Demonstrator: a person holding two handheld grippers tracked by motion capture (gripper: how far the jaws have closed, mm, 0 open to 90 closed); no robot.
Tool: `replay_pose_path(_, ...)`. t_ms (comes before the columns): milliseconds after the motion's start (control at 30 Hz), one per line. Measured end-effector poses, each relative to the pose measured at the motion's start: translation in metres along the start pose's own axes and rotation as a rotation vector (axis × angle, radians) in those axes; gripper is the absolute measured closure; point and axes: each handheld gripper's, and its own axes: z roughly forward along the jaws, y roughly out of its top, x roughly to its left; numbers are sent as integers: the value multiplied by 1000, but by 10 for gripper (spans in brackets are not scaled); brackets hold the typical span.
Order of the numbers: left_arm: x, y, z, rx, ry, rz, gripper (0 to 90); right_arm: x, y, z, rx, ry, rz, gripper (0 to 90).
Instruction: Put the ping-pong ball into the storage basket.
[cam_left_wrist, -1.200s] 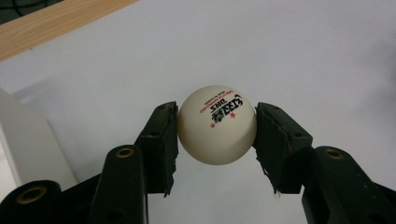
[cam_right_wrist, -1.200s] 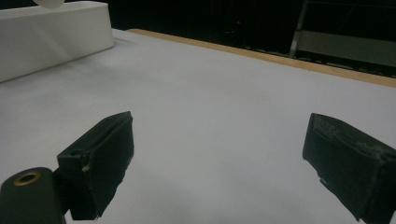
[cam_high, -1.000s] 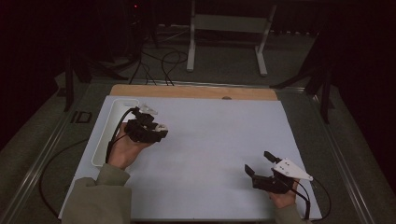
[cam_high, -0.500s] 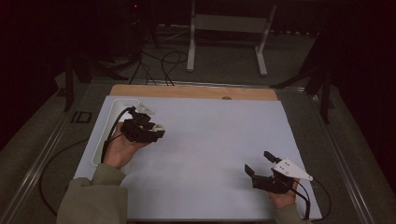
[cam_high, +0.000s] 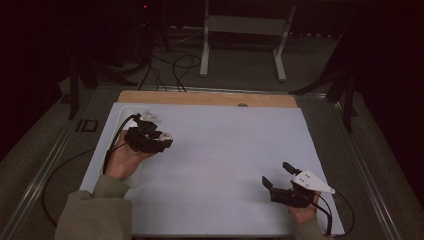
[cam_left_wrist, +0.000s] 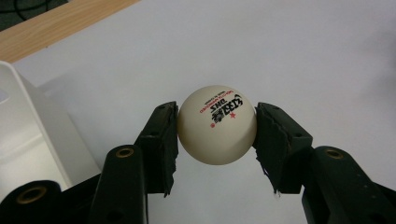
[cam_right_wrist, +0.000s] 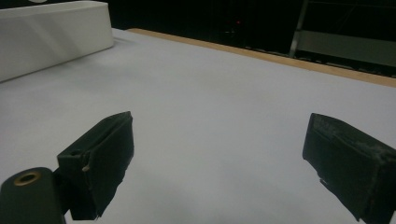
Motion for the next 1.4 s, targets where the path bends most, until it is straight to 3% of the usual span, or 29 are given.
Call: replay_pose_path(1400, 19, -11, -16, 17, 46, -21, 510, 0, -1, -2, 2, -5, 4, 87)
